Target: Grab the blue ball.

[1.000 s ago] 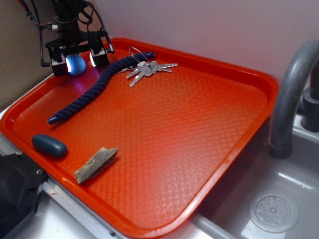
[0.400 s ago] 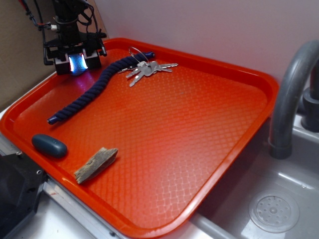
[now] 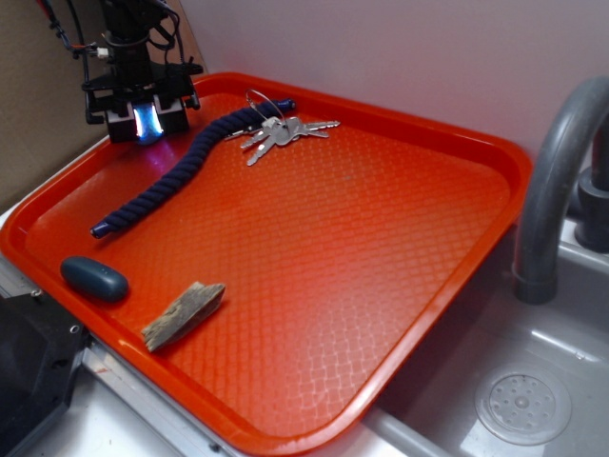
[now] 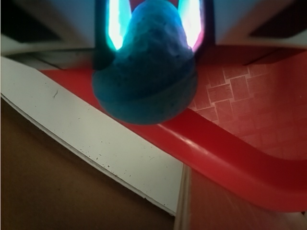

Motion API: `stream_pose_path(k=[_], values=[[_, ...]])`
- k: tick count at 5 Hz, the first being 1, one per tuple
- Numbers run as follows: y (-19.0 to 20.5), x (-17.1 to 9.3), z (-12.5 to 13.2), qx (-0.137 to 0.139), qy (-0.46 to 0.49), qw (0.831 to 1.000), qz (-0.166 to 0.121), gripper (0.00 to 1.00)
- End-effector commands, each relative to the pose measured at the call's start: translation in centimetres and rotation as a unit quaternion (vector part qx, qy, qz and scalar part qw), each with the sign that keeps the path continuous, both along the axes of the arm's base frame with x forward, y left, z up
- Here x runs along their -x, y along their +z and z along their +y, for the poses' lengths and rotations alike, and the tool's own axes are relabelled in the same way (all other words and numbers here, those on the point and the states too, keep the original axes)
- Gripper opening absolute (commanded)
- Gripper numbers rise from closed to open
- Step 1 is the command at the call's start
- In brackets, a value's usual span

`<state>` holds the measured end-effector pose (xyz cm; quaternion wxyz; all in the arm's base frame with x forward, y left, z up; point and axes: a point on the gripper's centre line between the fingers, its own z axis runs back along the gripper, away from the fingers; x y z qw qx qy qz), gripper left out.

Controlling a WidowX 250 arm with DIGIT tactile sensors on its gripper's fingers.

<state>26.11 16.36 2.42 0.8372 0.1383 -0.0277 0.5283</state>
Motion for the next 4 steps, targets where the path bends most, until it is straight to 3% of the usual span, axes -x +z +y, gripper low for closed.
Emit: stream_pose_path(k=[1, 2, 3, 4], values=[[0.9, 0.6, 0.6, 0.002, -0.014, 1.000, -0.008, 0.00], [4.6, 1.7, -3.5, 0.043, -0.138, 0.989, -0.008, 0.00], [9.5, 4.0, -8.0, 0.040, -0.261, 0.964, -0.025, 0.00], [14.2, 5.5, -11.5, 0.103, -0.379, 0.918, -0.051, 0.00]])
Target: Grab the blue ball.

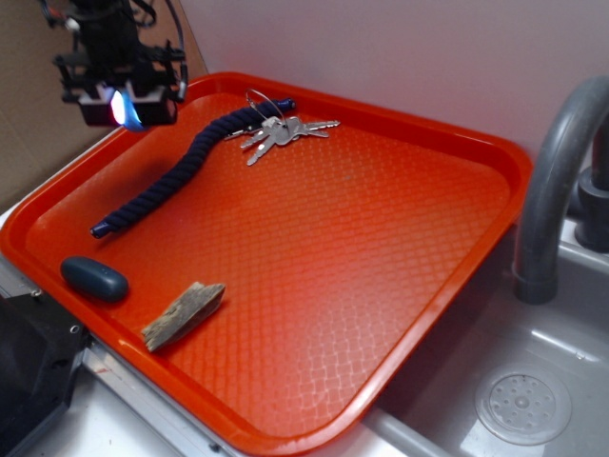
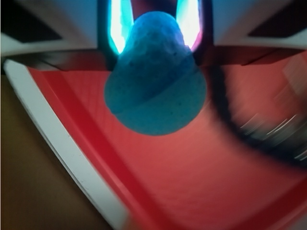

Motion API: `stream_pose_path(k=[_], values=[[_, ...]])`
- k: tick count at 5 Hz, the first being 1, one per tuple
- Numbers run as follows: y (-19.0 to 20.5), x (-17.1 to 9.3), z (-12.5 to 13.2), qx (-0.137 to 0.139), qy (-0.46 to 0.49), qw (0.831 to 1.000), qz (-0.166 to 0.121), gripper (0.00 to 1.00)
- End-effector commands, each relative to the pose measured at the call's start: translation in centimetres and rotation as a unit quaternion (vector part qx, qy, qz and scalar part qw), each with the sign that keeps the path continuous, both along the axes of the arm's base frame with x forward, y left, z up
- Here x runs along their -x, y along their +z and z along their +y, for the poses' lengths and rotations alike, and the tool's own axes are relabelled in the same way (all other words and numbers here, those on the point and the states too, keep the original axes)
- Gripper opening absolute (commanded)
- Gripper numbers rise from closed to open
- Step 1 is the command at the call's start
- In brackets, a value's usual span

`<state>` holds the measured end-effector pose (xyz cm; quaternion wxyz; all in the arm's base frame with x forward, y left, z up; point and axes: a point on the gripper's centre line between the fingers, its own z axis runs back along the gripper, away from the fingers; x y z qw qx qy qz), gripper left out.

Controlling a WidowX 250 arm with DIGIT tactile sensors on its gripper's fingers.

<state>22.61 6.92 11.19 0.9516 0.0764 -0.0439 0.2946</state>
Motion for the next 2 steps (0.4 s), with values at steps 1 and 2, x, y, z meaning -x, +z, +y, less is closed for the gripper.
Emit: stream_pose_path(k=[1, 2], values=[[7.73, 1.82, -6.45, 0.080, -0.205, 0.975, -0.022, 0.00], [6.89, 1.56, -6.77, 0.071, -0.198, 0.978, -0.002, 0.00]])
